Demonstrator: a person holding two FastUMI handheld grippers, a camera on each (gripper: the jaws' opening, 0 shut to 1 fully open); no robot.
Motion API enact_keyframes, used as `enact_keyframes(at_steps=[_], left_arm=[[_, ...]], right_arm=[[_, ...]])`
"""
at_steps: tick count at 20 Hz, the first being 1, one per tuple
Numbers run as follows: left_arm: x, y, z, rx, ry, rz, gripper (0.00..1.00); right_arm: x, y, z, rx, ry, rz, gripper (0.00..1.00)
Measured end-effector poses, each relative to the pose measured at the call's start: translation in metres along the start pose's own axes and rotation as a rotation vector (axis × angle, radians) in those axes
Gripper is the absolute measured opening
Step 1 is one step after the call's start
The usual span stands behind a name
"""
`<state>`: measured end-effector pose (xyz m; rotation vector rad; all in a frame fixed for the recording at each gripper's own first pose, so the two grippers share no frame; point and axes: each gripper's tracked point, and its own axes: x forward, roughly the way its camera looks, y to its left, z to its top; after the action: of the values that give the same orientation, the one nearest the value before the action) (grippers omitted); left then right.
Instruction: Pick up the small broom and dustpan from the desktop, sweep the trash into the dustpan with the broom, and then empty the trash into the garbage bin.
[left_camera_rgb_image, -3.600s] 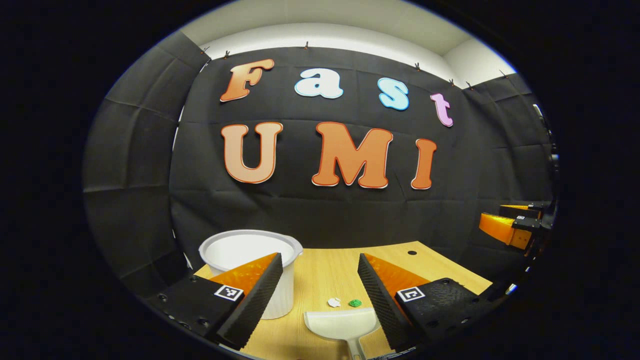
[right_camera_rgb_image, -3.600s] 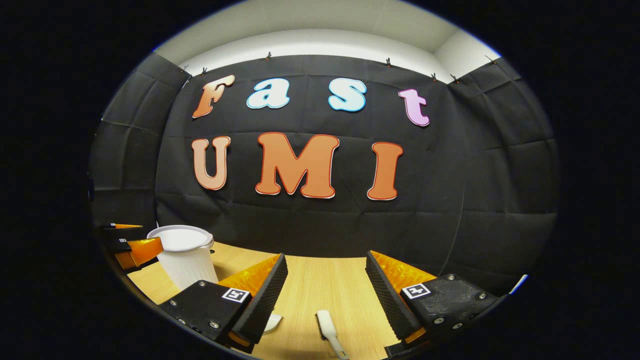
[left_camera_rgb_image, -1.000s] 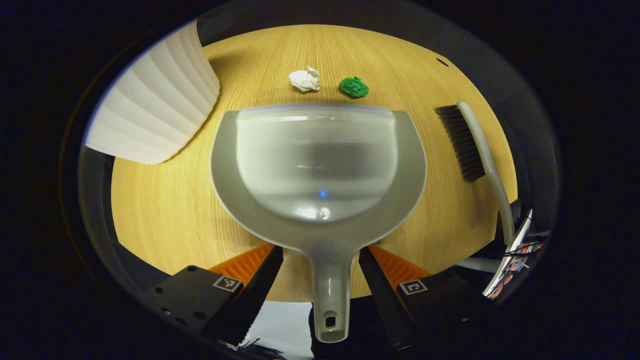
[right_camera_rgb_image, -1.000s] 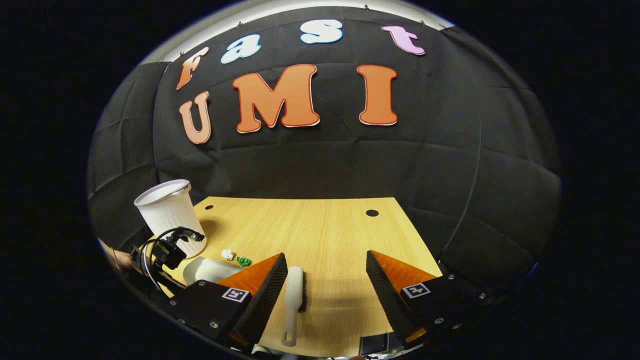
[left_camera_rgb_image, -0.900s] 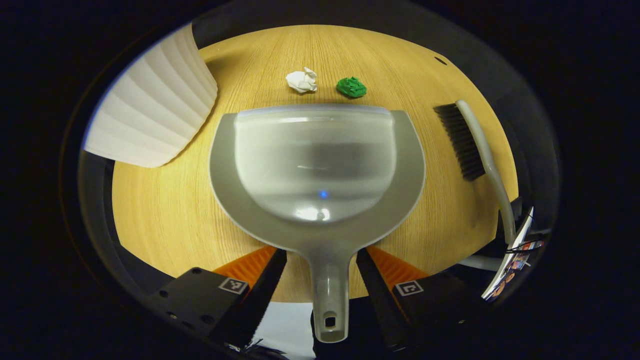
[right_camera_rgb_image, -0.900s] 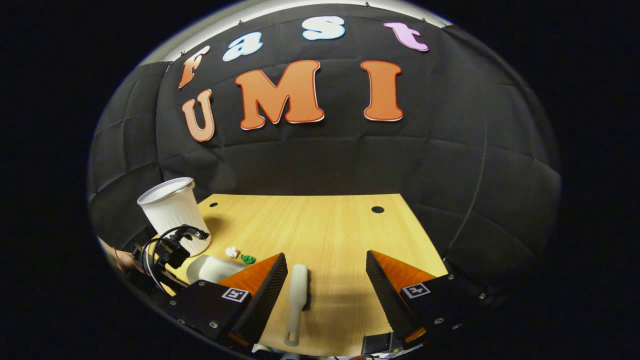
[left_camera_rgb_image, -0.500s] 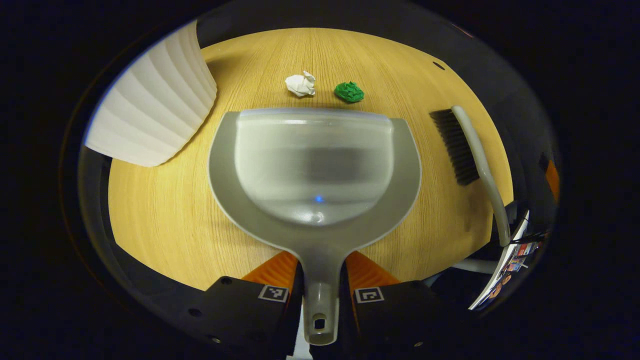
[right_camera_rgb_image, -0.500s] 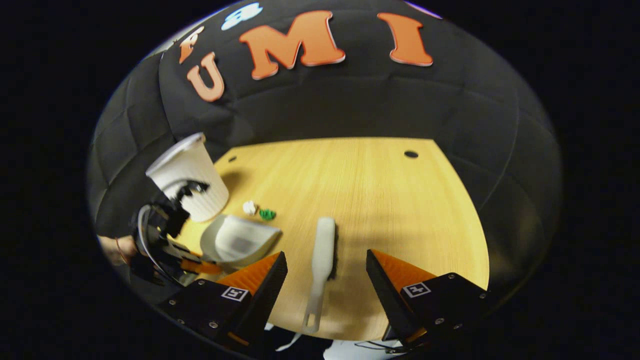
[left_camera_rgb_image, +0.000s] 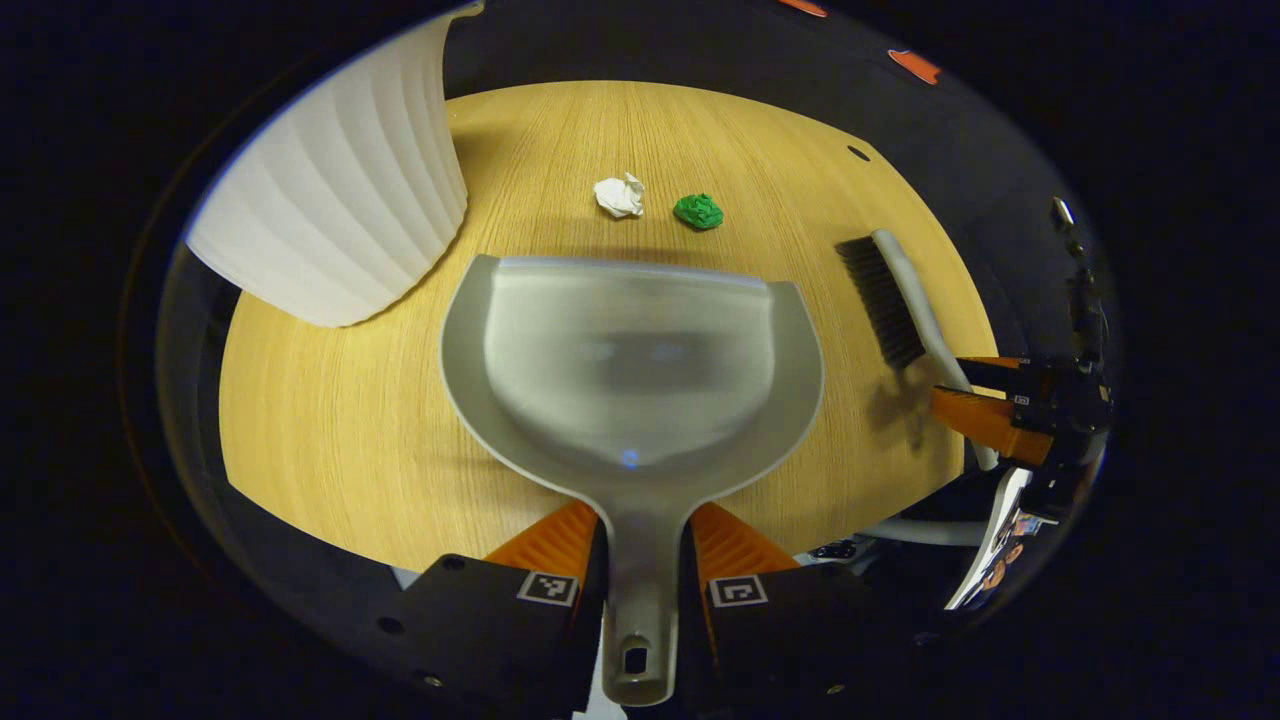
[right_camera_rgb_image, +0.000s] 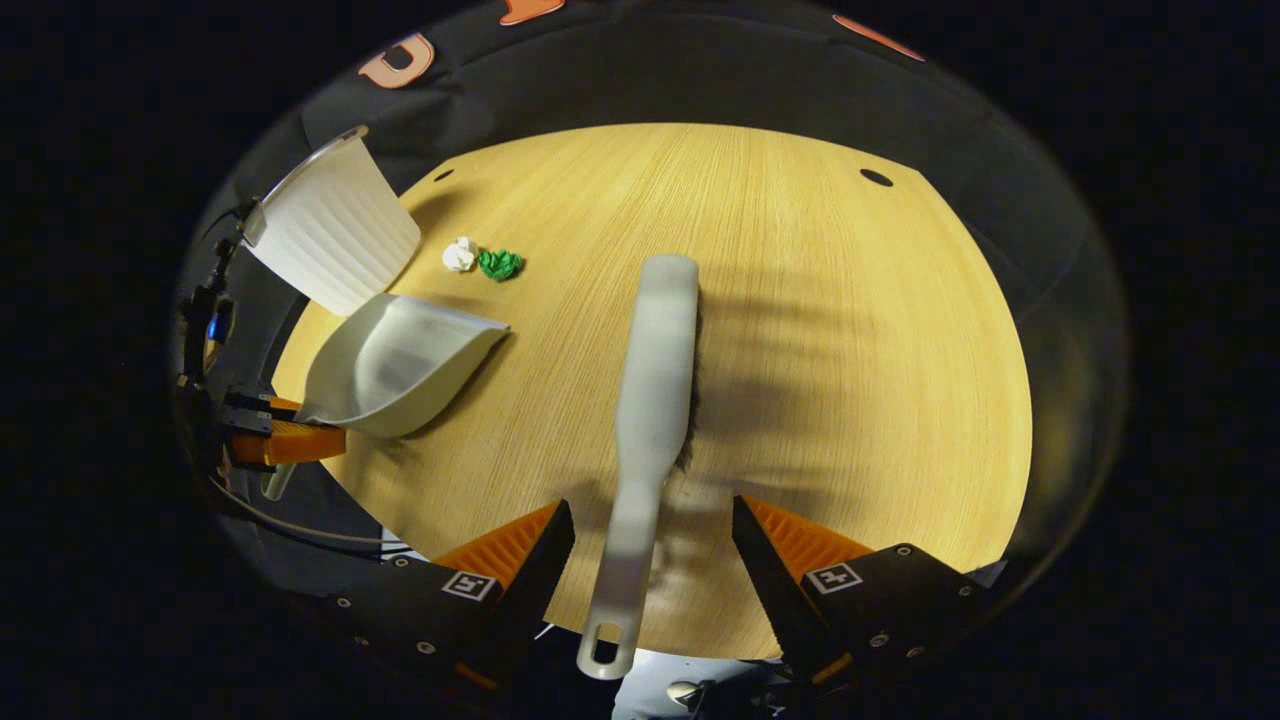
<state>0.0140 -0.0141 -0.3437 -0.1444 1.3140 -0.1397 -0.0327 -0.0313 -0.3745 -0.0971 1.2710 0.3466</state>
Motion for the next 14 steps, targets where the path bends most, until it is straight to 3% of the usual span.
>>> enact_keyframes(at_steps=[7, 9, 11, 12, 14], left_arm=[[-0.010, 0.016, -0.003, -0.036, -0.012, -0.027, 0.33], [-0.010, 0.020, -0.005, -0.032, -0.012, -0.024, 0.33], [-0.013, 0.022, -0.008, -0.028, -0.014, -0.031, 0.33], [-0.015, 0.022, -0.008, -0.023, -0.016, -0.035, 0.33], [-0.013, 0.024, -0.007, 0.000, -0.021, -0.037, 0.33]], right_arm=[[0.022, 0.010, -0.013, -0.010, 0.130, -0.008, 0.94], [0.024, 0.013, -0.014, -0.010, 0.150, -0.007, 0.81], [0.027, 0.013, -0.013, -0.003, 0.158, -0.020, 0.63], [0.027, 0.011, -0.012, 0.009, 0.165, -0.030, 0.35], [0.024, 0.010, -0.013, 0.025, 0.207, -0.019, 0.27]])
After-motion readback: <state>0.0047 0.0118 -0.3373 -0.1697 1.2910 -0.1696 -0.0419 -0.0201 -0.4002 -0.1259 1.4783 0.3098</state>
